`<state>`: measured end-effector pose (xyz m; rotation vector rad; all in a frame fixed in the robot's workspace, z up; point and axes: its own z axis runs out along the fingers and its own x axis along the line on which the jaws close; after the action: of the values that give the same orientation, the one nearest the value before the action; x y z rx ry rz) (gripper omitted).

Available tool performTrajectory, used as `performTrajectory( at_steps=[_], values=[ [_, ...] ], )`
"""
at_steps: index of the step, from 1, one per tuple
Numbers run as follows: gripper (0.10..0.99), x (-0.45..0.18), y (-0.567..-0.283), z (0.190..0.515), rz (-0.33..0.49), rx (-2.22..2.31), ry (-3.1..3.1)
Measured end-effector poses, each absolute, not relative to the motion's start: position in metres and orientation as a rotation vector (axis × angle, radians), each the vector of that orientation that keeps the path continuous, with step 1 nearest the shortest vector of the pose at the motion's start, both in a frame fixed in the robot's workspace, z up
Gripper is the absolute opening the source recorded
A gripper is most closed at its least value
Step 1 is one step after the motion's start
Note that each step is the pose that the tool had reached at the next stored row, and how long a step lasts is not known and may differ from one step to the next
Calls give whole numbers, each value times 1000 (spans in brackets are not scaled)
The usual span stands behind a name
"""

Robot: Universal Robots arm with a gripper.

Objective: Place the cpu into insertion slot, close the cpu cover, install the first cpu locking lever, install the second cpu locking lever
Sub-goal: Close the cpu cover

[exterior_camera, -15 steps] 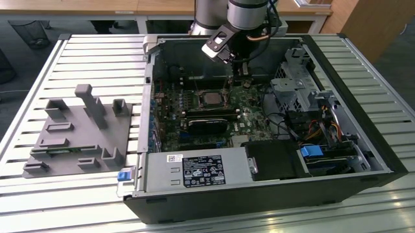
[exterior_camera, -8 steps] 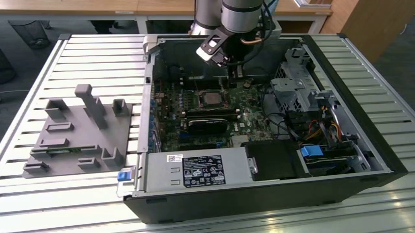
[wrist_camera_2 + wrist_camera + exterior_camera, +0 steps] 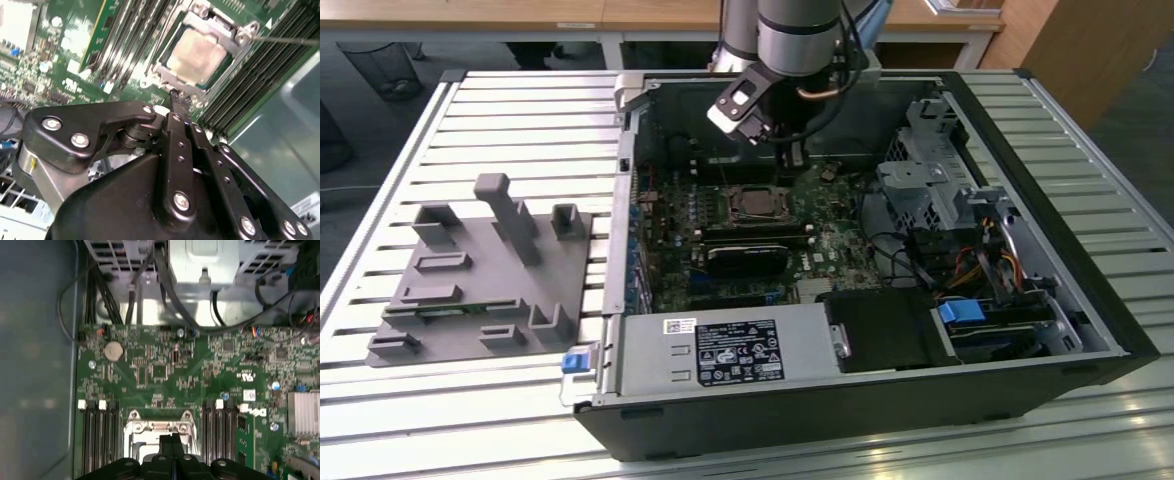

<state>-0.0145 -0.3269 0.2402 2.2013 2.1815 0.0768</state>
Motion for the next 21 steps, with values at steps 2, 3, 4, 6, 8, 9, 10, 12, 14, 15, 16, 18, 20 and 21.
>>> performTrajectory(
  at_steps=[2, 3, 4, 6, 8, 9, 10, 12, 14, 15, 16, 18, 20, 21],
  values=[
    [106, -19, -327, 237, 77, 2201, 2181],
    [106, -21, -327, 236, 77, 2201, 2181],
    [106, -22, -327, 235, 77, 2201, 2181],
    [106, -26, -327, 235, 77, 2202, 2181],
    [106, -28, -327, 235, 77, 2202, 2181],
    [106, -29, -327, 235, 77, 2202, 2181],
    [106, -29, -327, 235, 77, 2202, 2181],
    [106, -30, -327, 235, 77, 2202, 2182],
    [106, -31, -326, 235, 78, 2202, 2182],
    [106, -32, -326, 235, 78, 2202, 2182],
    [106, -32, -326, 235, 77, 2202, 2182],
    [106, -32, -326, 235, 77, 2202, 2182],
    [106, -32, -326, 234, 77, 2202, 2182],
    [106, -32, -326, 234, 77, 2202, 2182]
  ],
)
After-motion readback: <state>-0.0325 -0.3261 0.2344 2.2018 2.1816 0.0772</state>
